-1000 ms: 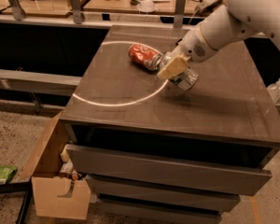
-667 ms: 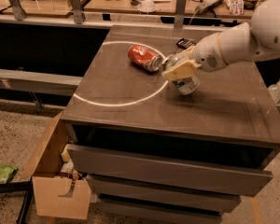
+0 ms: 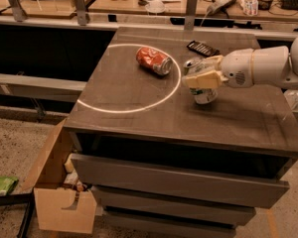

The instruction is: Place 7up can upright

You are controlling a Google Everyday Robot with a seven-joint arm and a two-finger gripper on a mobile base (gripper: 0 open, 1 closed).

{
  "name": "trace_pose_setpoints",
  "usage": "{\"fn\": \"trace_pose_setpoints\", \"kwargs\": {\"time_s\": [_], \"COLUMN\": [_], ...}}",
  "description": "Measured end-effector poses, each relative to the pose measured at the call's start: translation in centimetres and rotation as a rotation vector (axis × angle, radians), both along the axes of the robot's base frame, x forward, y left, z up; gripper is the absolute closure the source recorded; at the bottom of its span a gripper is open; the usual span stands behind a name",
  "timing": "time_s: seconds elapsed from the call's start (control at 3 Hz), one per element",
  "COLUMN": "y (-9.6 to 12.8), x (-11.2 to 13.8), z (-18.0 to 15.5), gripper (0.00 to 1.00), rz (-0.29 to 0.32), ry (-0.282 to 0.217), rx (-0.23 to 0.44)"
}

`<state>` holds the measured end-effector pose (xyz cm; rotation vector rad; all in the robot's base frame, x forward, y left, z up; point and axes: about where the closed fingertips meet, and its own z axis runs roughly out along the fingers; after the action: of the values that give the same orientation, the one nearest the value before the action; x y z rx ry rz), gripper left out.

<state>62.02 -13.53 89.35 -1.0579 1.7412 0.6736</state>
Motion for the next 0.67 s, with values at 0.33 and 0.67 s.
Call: {"fn": "trace_pose_setpoints", "kwargs": {"time_s": [0.33,0.67], "y": [0.00,-0.79], "x": [0.00,-0.43], "z": [0.15,-0.24], "gripper": [0.86,0.87], "rz": [0.000,-0.008], "ry": [0.000,-0.023], "rx": [0.000,0.055]}}
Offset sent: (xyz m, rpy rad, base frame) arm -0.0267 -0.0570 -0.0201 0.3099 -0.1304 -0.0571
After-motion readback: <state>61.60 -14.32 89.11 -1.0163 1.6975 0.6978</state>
